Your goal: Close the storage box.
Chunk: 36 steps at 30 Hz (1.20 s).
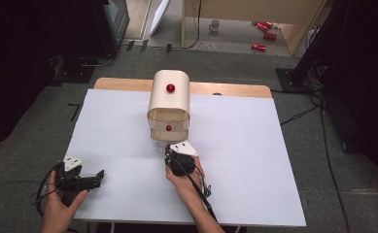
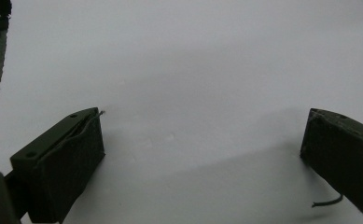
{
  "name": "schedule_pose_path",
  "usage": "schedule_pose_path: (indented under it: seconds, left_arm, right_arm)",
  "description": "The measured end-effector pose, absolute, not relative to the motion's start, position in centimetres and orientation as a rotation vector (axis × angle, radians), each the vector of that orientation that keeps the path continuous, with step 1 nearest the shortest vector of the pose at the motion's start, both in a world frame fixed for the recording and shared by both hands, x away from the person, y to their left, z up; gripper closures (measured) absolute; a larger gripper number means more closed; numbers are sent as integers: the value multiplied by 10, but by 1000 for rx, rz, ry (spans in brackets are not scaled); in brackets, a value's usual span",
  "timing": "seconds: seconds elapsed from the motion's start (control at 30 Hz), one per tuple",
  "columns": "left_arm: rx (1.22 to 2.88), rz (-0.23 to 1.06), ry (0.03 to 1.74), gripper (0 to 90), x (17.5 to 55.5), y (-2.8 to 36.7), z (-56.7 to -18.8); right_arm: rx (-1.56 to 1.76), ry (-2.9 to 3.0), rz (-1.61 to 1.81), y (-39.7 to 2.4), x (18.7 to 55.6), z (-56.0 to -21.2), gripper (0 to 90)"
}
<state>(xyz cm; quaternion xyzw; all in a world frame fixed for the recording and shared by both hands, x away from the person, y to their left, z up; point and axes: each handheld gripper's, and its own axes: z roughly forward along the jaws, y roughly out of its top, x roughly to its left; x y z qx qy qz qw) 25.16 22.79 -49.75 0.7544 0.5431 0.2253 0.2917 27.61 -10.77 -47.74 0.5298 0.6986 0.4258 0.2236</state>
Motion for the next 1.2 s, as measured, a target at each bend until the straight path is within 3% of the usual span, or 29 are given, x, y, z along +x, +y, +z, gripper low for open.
schedule_pose_path:
  seconds: [0.53, 0.87, 0.93, 0.97, 1.07, 1.13, 1.17, 1.2]
  left_arm:
    - [2011, 601, 1448, 0, 252, 228, -497]
    - [2011, 601, 1448, 0, 252, 228, -497]
    - [2011, 601, 1448, 0, 252, 228, -497]
    - [2011, 601, 1448, 0, 252, 228, -497]
    - [2011, 601, 1448, 0, 252, 228, -497]
    - [2011, 601, 1448, 0, 252, 228, -497]
    - [2011, 601, 1448, 0, 252, 228, -497]
    - [2011, 601, 1448, 0, 252, 228, -497]
  right_arm:
    - [1463, 1922, 1165, -107, 292, -477, 750]
    - [1482, 1940, 1187, -114, 296, -478, 686]
    - [1480, 1940, 1199, -115, 295, -478, 640]
    - [1463, 1952, 1223, -117, 295, -477, 528]
    - [1413, 1973, 1227, -118, 292, -476, 357]
    - [1406, 1975, 1222, -118, 291, -476, 313]
    - [1400, 1983, 1210, -122, 290, -475, 217]
    - [1400, 1983, 1210, -122, 290, -475, 217]
